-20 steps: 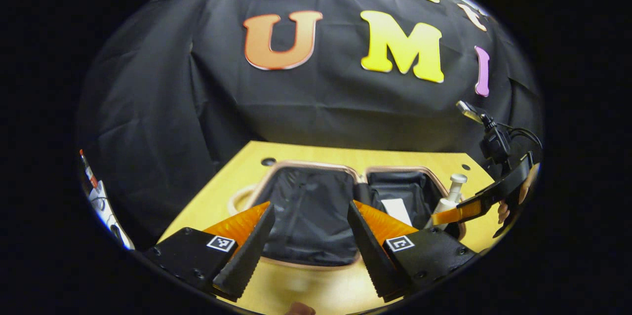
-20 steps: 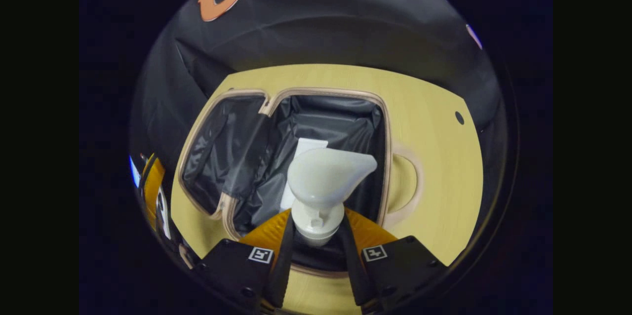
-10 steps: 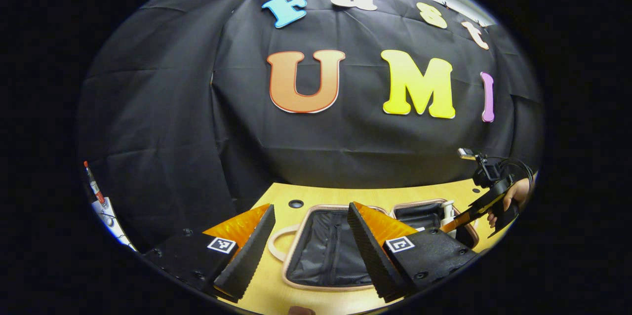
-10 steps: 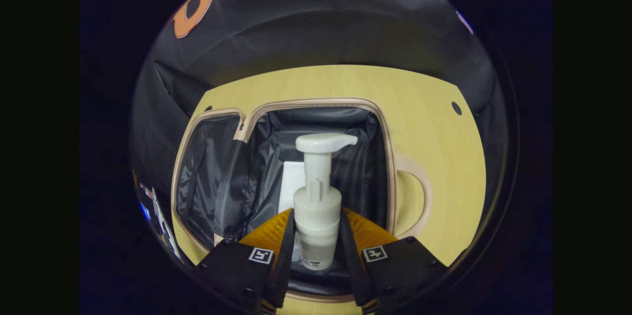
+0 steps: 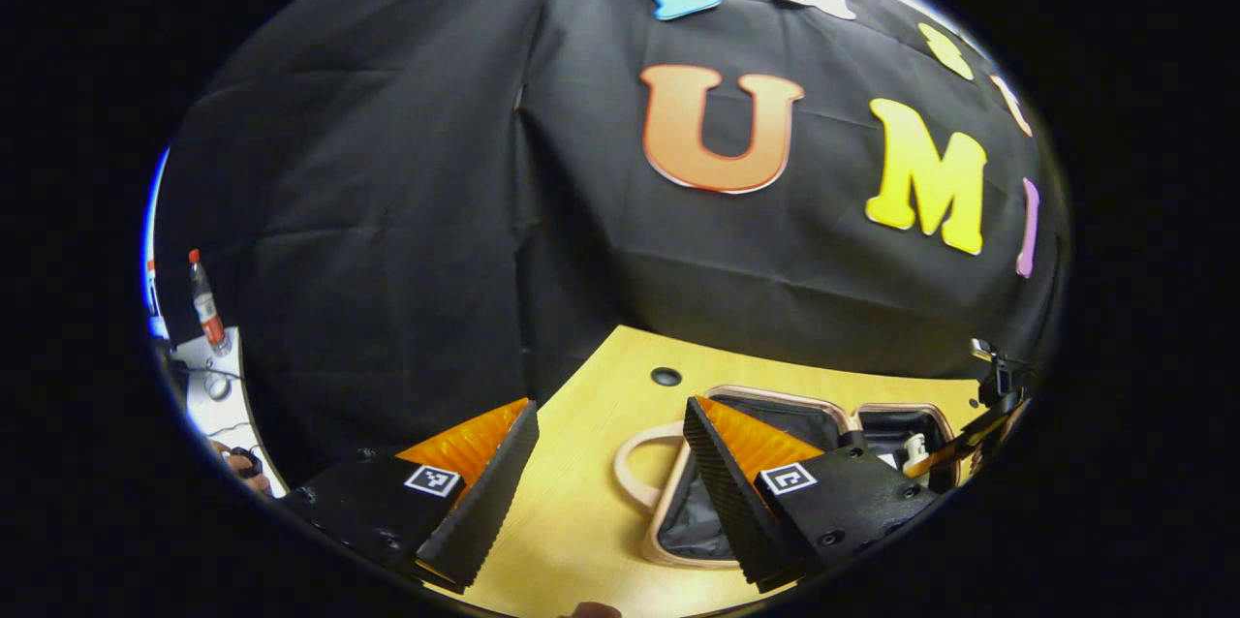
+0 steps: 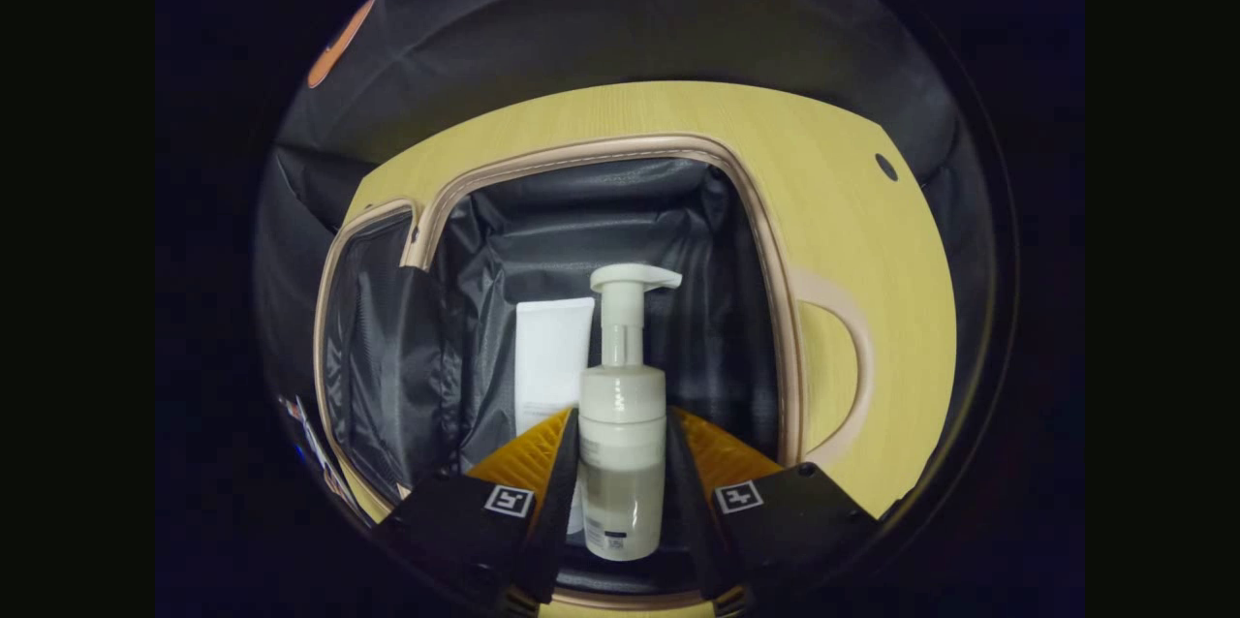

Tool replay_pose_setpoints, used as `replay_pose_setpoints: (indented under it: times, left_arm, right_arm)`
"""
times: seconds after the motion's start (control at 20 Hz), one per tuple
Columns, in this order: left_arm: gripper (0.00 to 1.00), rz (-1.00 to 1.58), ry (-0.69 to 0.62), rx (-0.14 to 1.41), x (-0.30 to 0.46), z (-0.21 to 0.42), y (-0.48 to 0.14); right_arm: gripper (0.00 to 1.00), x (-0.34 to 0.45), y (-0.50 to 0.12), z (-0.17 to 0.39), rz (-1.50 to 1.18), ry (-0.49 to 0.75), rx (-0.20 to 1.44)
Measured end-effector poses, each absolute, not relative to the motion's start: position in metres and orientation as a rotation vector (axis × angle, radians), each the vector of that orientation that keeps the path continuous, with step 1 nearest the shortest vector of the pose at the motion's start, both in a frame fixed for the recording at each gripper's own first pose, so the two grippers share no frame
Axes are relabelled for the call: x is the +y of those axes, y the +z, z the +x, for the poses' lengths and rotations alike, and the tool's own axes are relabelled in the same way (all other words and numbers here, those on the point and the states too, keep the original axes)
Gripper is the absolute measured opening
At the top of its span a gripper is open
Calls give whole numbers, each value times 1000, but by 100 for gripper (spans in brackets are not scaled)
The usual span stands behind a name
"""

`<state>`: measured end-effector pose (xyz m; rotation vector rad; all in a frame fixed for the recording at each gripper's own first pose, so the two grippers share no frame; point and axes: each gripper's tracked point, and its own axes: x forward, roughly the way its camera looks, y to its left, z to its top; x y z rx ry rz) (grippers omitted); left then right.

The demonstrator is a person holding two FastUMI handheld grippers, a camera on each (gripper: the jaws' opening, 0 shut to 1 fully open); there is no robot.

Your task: First open the suitcase, pack the skin care products into it, and then close the suitcase.

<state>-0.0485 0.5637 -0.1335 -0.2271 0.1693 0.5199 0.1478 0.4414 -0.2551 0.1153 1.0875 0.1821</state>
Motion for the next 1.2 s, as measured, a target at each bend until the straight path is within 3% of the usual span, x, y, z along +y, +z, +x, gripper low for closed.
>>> replay_pose_setpoints:
  times: [0.25, 0.5, 0.75, 0.8, 0.85, 0.95, 1.15, 1.2]
  left_arm:
    - [98, -445, 537, 226, 590, -44, -174]
    - [99, -660, 492, 319, 587, -14, -233]
    - [99, -899, 415, 406, 566, 9, -277]
    - [87, -945, 407, 421, 563, 12, -285]
    - [98, -992, 401, 426, 561, 15, -291]
    - [97, -1087, 401, 415, 561, 21, -298]
    - [94, -1268, 290, 333, 547, 38, -290]
    - [85, -1291, 273, 333, 543, 40, -289]
  right_arm:
    - [58, 442, -245, 138, 198, 199, 1092]
    - [77, 435, -191, 114, 209, 282, 959]
    - [80, 411, -121, 49, 260, 469, 823]
    - [80, 394, -112, 37, 247, 473, 798]
    - [80, 376, -106, 27, 230, 464, 778]
    - [80, 339, -100, 7, 202, 425, 749]
    - [80, 287, -97, -22, 247, 335, 737]
    - [80, 277, -98, -25, 265, 310, 739]
